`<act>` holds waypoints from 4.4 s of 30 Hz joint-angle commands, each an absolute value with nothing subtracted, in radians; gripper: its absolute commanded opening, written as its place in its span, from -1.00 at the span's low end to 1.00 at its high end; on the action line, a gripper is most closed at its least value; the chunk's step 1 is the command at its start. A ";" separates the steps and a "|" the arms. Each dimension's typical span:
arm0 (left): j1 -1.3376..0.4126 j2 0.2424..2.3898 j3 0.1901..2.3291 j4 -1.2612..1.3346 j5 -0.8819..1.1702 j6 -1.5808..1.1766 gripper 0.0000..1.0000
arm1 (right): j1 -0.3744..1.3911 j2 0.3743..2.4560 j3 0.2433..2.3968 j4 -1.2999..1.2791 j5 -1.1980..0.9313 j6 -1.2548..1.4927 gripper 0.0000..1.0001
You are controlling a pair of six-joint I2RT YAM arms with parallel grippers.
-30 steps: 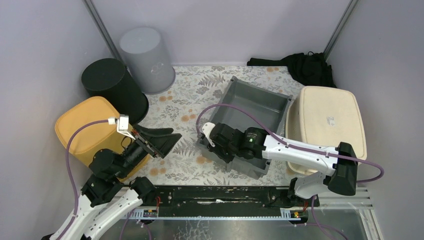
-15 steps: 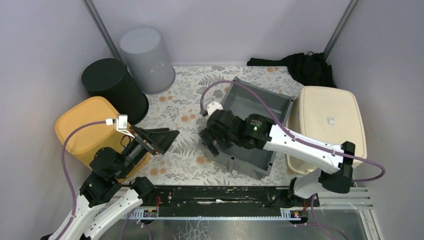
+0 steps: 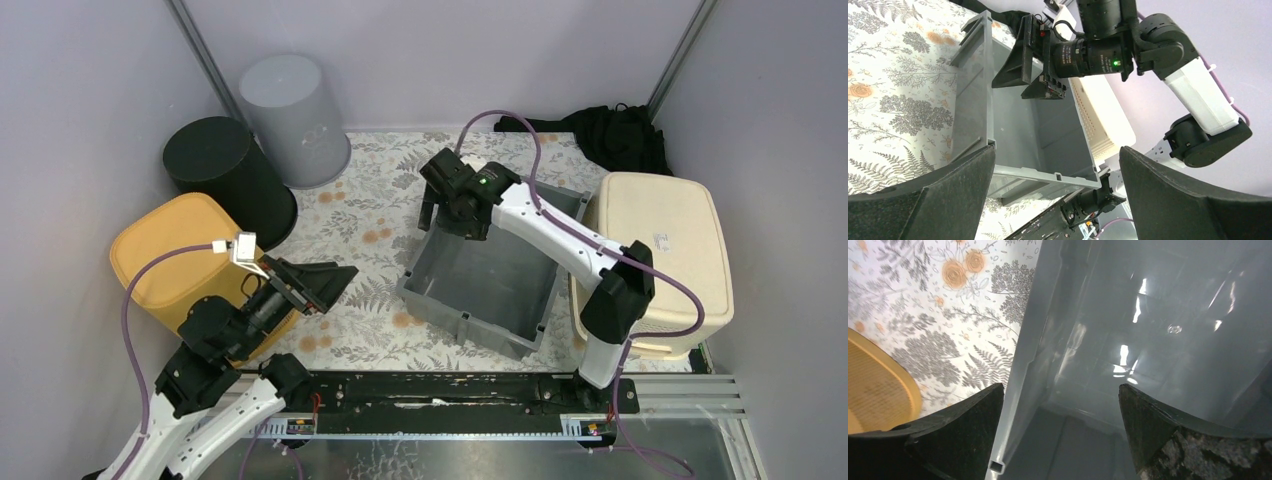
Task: Turn the large container upside down
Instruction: Move the container to the center of the board, then turn the container upside down at the center of the board.
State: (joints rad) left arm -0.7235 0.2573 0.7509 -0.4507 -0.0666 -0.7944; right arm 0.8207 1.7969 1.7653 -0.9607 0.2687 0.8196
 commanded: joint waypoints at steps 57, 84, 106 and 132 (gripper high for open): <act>-0.718 0.171 0.809 -0.509 -0.077 -0.782 1.00 | 0.810 1.811 1.971 -0.629 -0.036 0.878 -1.00; -0.718 0.197 0.841 -0.520 -0.089 -0.784 1.00 | 0.659 1.698 1.573 0.251 -0.479 1.207 -1.00; -0.718 0.234 0.821 -0.510 -0.086 -0.800 1.00 | 0.599 1.621 1.108 0.639 -0.527 1.353 0.01; -0.718 0.326 0.769 -0.482 -0.063 -0.808 1.00 | 0.418 1.471 0.837 0.892 -0.799 1.374 0.99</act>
